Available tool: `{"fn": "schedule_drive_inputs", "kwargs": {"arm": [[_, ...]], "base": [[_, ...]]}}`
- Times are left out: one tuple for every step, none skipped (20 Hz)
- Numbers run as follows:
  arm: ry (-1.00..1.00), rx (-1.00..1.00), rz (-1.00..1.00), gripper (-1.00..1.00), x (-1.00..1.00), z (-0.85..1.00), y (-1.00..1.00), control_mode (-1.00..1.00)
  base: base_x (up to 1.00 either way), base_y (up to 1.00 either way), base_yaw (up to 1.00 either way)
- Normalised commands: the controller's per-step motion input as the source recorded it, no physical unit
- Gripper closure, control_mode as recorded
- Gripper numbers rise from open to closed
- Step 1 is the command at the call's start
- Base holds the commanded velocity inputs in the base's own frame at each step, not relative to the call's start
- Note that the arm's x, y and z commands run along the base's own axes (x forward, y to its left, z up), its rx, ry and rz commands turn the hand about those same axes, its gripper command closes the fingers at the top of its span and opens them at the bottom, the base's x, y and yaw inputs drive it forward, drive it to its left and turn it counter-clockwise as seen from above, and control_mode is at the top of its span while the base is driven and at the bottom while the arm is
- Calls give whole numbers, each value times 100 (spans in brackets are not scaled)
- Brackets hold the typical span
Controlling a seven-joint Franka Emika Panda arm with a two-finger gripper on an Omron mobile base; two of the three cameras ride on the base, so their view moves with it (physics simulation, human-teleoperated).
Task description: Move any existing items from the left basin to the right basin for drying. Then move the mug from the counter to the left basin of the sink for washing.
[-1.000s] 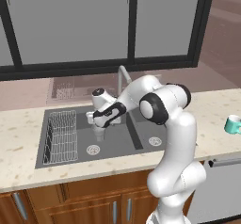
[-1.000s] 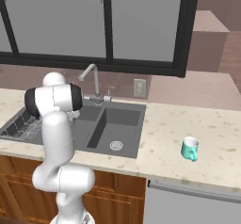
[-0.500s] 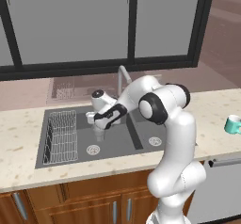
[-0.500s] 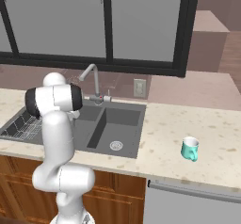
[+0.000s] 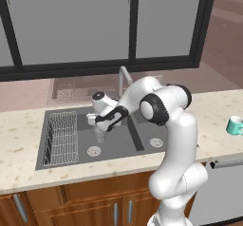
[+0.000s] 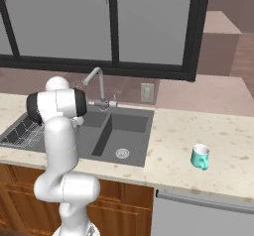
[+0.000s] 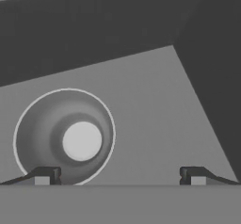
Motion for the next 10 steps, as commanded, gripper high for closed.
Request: {"fn": "schedule_drive_inputs", "kwargs": {"arm": [[0, 0, -1, -100, 2, -3, 0, -100], [0, 0, -1, -100, 5, -4, 0, -100], [0, 0, -1, -100, 6, -6, 0, -100], [0, 0, -1, -100, 6, -6, 0, -100], [0, 0, -1, -100, 6, -7, 0, -100], [0, 0, -1, -100, 6, -9, 0, -100], [0, 0, -1, -100, 10, -6, 0, -100], [0, 0, -1, -100, 13, -7, 1, -100], [0, 0, -1, -100, 13, -8, 2, -100], [0, 0, -1, -100, 12, -7, 0, -100]], "base": [[0, 0, 0], [0, 0, 0], [0, 0, 0], [0, 0, 0], [0, 0, 0], [0, 0, 0], [0, 0, 0], [0, 0, 0], [0, 0, 0], [0, 0, 0]]}}
